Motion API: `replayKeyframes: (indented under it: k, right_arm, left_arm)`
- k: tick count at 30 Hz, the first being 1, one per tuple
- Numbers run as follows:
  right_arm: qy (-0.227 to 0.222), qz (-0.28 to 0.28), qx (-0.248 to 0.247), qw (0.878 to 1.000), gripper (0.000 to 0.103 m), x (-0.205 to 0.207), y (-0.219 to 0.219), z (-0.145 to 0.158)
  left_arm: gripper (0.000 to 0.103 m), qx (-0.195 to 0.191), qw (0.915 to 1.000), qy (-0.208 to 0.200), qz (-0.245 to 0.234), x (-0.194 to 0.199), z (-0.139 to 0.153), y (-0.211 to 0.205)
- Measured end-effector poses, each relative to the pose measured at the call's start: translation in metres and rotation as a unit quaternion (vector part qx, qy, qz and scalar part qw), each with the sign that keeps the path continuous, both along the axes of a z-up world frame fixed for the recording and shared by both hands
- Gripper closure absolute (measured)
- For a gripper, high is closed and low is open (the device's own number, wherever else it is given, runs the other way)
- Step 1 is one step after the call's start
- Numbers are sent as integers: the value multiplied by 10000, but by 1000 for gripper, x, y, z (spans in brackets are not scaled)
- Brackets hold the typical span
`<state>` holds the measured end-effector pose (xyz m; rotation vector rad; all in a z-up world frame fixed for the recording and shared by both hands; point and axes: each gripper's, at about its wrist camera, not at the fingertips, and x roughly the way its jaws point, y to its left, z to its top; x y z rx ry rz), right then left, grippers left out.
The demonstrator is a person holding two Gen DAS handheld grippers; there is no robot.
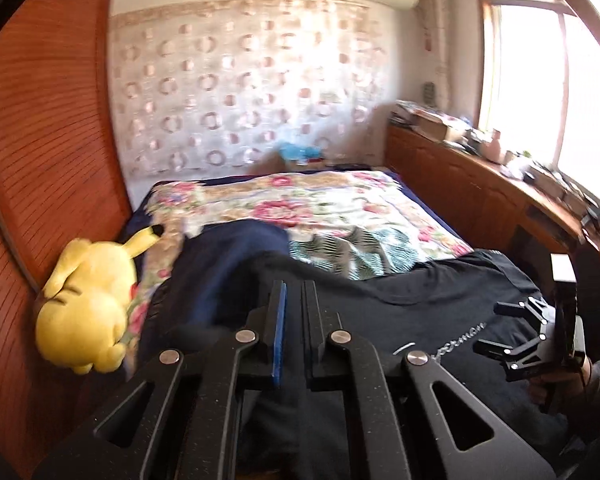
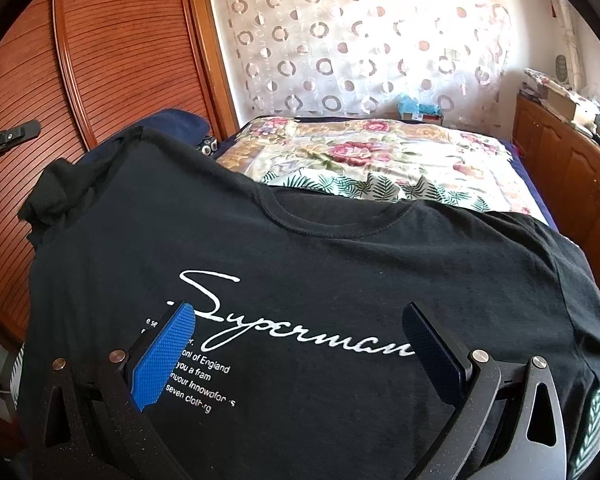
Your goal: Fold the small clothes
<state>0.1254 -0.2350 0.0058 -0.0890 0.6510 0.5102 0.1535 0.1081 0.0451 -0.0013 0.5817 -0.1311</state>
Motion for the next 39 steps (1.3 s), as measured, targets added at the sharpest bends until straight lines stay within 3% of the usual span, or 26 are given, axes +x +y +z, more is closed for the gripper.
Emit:
replayKeyframes:
  k: [4, 5, 8, 13, 17, 19, 20, 21, 22, 23, 26, 30, 35, 37, 39]
  right_arm:
    - [7, -66, 38, 10000, 0, -2, -3, 1]
    - [-8, -73, 27, 10000, 0, -3, -3, 1]
    - [-1, -55, 18, 10000, 0, -3, -1, 0]
    - [24, 38, 29, 10000, 0, -1, 6, -1]
    - [4, 134, 34, 9999, 0, -2, 12, -2]
    - [6, 155, 45, 9999, 0, -1, 7, -2]
    - [6, 158, 47, 9999, 0, -1, 7, -3]
    - [8, 156, 53, 9999, 0, -1, 6, -3]
    - [9, 155, 53, 9999, 0, -1, 6, -3]
    - [5, 157, 54, 9999, 0, -1, 6, -3]
    - [-28, 124, 57, 9999, 0, -2, 2, -3]
    - [-34, 17, 89, 10000, 0, -2, -3, -4]
    - [-69, -49, 117, 9999, 0, -4, -2, -4]
    - [-85, -55, 109, 9999, 0, -5, 0, -4]
    - [-84, -73, 110, 9999, 0, -4, 0, -4]
  left_arm:
    - [95, 198, 9997, 88, 92, 6, -2, -6]
    - [91, 281, 9994, 124, 175, 5, -4, -4]
    - [60, 319, 9987, 216, 346, 0, -9, 5]
    - [44, 521, 9953, 504, 649, -15, -31, 21]
    - [44, 480, 9926, 774, 808, -25, -55, 30]
    - [49, 497, 9921, 840, 788, -26, -63, 33]
    - [60, 513, 9919, 869, 770, -25, -66, 33]
    - [82, 536, 9915, 892, 786, -24, -69, 34]
    - [93, 530, 9916, 883, 788, -23, -67, 33]
    - [97, 498, 9924, 812, 785, -23, -64, 32]
    - [98, 306, 9957, 625, 610, -23, -48, 25]
    - [98, 342, 9981, 409, 318, -16, -28, 2]
    - [98, 197, 9986, 471, -115, 1, -23, -29]
    - [93, 264, 9976, 562, -312, 7, -26, -45]
    - [73, 286, 9968, 589, -452, 7, -26, -53]
